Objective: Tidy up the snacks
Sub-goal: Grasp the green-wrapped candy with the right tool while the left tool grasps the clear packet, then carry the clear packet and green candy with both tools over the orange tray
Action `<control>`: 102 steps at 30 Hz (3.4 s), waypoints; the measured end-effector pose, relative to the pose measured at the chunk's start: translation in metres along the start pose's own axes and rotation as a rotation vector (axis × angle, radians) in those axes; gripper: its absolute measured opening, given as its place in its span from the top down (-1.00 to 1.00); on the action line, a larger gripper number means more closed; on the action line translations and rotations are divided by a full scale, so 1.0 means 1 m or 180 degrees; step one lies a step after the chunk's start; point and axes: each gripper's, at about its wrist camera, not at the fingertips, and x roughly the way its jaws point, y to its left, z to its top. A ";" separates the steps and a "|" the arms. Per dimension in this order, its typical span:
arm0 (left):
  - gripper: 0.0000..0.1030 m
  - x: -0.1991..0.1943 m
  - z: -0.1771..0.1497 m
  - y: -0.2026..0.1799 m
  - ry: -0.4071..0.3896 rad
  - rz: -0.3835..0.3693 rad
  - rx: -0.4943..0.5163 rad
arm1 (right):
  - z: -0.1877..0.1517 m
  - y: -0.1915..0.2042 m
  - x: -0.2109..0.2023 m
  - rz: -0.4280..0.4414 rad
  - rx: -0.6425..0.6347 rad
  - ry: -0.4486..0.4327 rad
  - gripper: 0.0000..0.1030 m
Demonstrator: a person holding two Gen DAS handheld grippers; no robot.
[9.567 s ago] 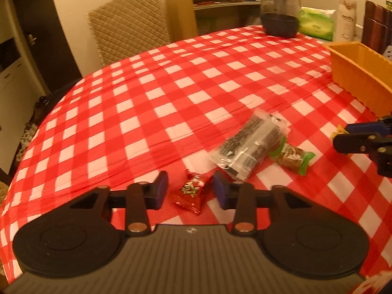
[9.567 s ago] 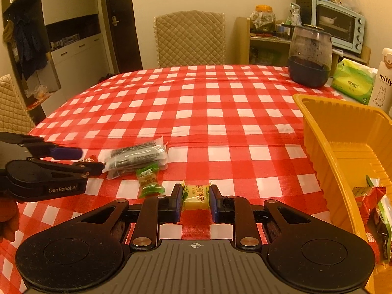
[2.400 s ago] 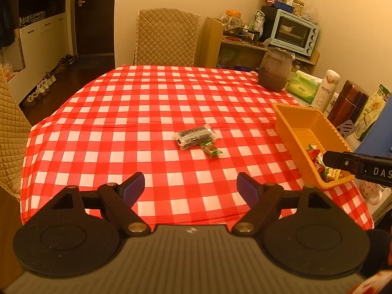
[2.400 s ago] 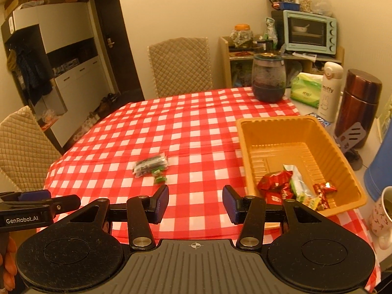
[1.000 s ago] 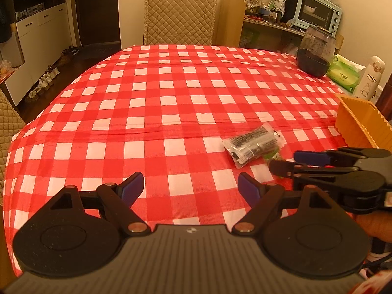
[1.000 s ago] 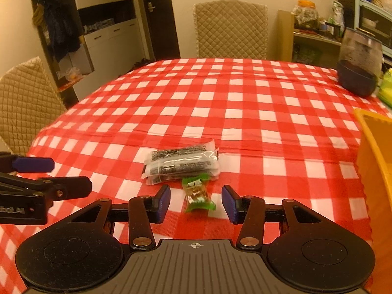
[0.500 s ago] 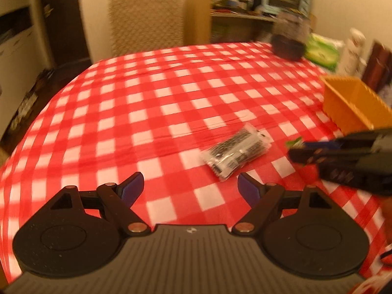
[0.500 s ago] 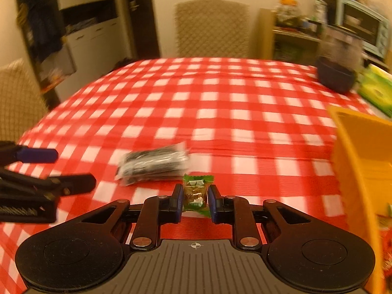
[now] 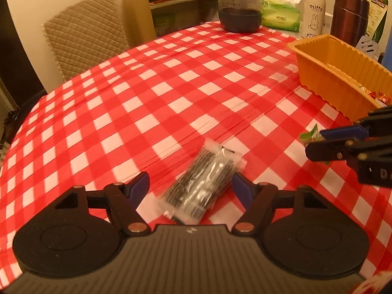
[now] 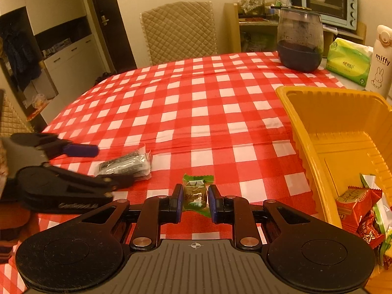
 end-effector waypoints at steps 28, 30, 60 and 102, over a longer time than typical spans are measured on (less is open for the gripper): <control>0.33 -0.075 -0.067 -0.031 0.0201 0.0177 -0.1199 | -0.024 0.014 -0.024 0.0119 0.0014 0.0092 0.58; 0.33 -0.087 -0.076 -0.035 0.0198 0.0175 -0.1321 | -0.031 0.014 -0.034 0.0118 0.0062 0.0104 0.58; 0.33 -0.226 -0.103 -0.098 -0.0135 0.0205 -0.1609 | -0.079 0.036 -0.184 0.0080 -0.0089 -0.0189 0.58; 0.33 -0.235 -0.066 -0.158 -0.0286 -0.0127 -0.1596 | -0.081 -0.031 -0.243 -0.0318 0.0180 -0.0445 0.57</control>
